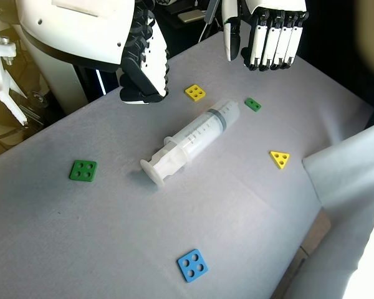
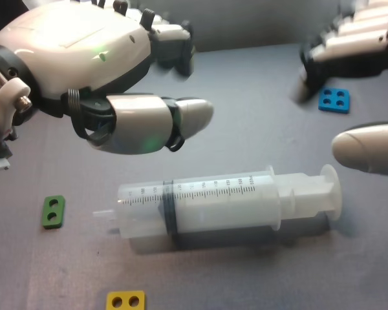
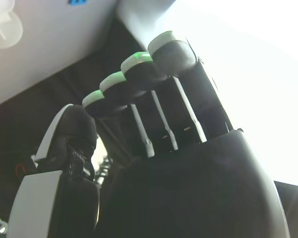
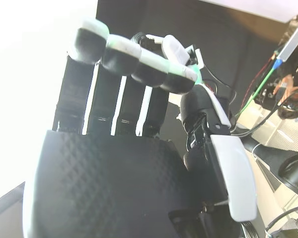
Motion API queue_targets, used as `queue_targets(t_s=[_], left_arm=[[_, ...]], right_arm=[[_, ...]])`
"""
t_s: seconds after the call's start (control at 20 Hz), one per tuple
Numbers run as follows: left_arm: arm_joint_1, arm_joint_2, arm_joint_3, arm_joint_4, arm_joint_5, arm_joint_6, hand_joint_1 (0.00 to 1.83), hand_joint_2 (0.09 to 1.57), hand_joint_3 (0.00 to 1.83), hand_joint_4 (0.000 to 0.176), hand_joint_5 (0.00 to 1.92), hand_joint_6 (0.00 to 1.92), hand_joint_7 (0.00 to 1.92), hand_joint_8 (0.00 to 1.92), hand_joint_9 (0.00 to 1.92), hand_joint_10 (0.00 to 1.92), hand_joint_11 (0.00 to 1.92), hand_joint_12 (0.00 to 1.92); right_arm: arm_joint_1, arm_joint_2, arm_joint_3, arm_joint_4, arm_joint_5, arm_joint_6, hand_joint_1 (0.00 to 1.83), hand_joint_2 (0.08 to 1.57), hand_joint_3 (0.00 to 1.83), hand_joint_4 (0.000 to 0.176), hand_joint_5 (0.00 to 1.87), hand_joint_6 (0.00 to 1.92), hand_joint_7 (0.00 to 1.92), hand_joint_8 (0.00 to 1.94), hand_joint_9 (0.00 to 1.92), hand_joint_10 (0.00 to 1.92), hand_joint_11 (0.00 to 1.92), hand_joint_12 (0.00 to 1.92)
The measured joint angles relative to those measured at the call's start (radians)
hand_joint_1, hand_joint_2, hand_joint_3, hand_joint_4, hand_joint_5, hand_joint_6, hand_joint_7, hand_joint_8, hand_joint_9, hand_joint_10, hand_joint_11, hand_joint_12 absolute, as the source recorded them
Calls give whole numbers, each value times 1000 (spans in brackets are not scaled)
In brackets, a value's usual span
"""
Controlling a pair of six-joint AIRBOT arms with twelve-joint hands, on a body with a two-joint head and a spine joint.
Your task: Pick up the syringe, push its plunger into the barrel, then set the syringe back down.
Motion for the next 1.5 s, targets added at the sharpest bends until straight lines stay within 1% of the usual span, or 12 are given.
queue_targets(t_s=[0.4,0.65,0.7,0.75,0.8,0.95,1.1,1.2,1.3,1.35,1.4,1.5], left_arm=[[-2,0,0,-11,0,4,0,1286,12,0,329,2,325,2,280,0,0,554],[1,0,-5,-91,-7,31,0,1282,0,0,321,0,308,1,259,0,0,519],[10,0,-8,-97,-14,33,0,1281,0,0,310,0,294,0,248,0,0,504],[35,0,-19,-95,-39,34,187,1238,0,0,315,3,290,2,238,4,0,491],[63,0,-34,-106,-61,33,283,1204,0,0,312,2,285,1,234,3,0,485],[153,-3,-80,-120,-166,19,364,1124,0,0,263,0,256,0,207,0,0,453],[246,-58,-89,-84,-286,-91,480,1118,0,0,222,0,213,1,170,0,0,387],[262,-108,-89,-83,-331,-103,535,1140,3,0,125,0,109,2,78,0,0,198],[283,-172,-88,-91,-390,-121,680,1120,0,0,106,1,80,0,50,0,0,140],[292,-197,-88,-102,-410,-122,781,1093,0,0,122,3,96,3,60,2,0,172],[301,-219,-88,-113,-429,-122,791,1094,0,0,111,0,92,0,55,0,0,173],[328,-257,-86,-137,-479,-123,840,1095,0,0,72,0,53,1,15,0,0,80]], right_arm=[[7,0,0,-2,-3,6,0,1208,11,0,246,0,213,1,169,1,0,464],[7,0,0,0,-45,82,0,1212,6,0,237,0,208,0,161,0,0,458],[7,0,0,0,-63,95,0,1213,5,0,251,5,227,4,178,6,0,502],[7,0,-2,3,-89,106,0,1214,5,0,265,10,236,7,185,8,0,507],[7,0,-2,6,-117,111,0,1216,5,0,261,7,233,5,181,6,0,506],[7,0,-2,13,-179,137,0,1225,5,0,252,2,229,1,185,2,0,501],[7,0,-2,15,-209,189,0,1220,2,0,254,5,232,4,191,4,0,499],[7,0,-4,21,-257,232,0,1219,1,0,270,7,246,5,201,6,0,524],[7,0,-4,29,-336,301,0,1217,0,0,272,6,250,5,200,4,0,528],[7,0,-4,32,-371,314,0,1214,0,0,245,2,226,2,180,2,0,482],[7,0,-2,32,-391,314,0,1217,0,0,231,0,214,0,169,0,0,470],[7,0,-2,36,-401,314,0,1214,0,0,224,1,200,1,152,1,0,422]])
